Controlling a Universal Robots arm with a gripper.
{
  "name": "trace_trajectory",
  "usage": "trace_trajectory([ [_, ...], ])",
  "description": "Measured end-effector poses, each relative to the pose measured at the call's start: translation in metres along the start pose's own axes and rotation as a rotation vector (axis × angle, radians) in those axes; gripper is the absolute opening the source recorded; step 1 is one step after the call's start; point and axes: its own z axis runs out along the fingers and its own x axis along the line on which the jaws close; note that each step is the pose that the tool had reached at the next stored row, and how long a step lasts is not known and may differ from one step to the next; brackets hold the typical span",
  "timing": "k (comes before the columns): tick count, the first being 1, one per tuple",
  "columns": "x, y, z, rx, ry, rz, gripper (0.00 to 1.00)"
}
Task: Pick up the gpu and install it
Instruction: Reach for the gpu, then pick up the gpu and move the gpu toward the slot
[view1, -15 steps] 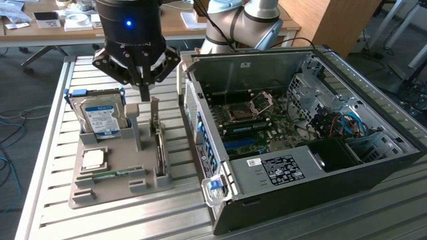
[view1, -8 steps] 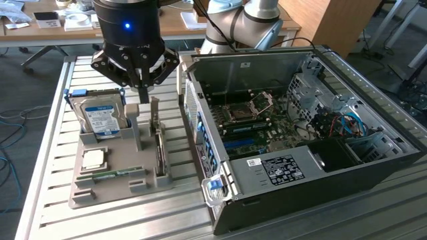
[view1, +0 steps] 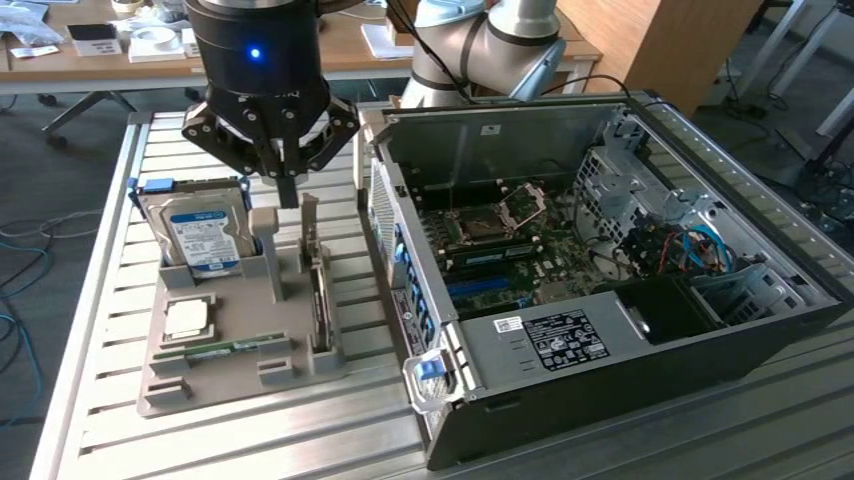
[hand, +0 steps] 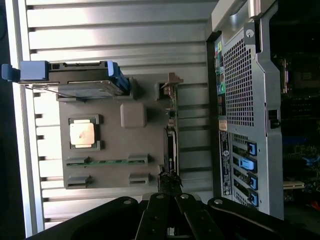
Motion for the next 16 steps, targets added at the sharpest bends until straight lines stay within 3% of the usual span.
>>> trace_trajectory([
  [16,-0.0001,-0.0012,0.0002,-0.0001,-0.0001,0.000,0.11],
])
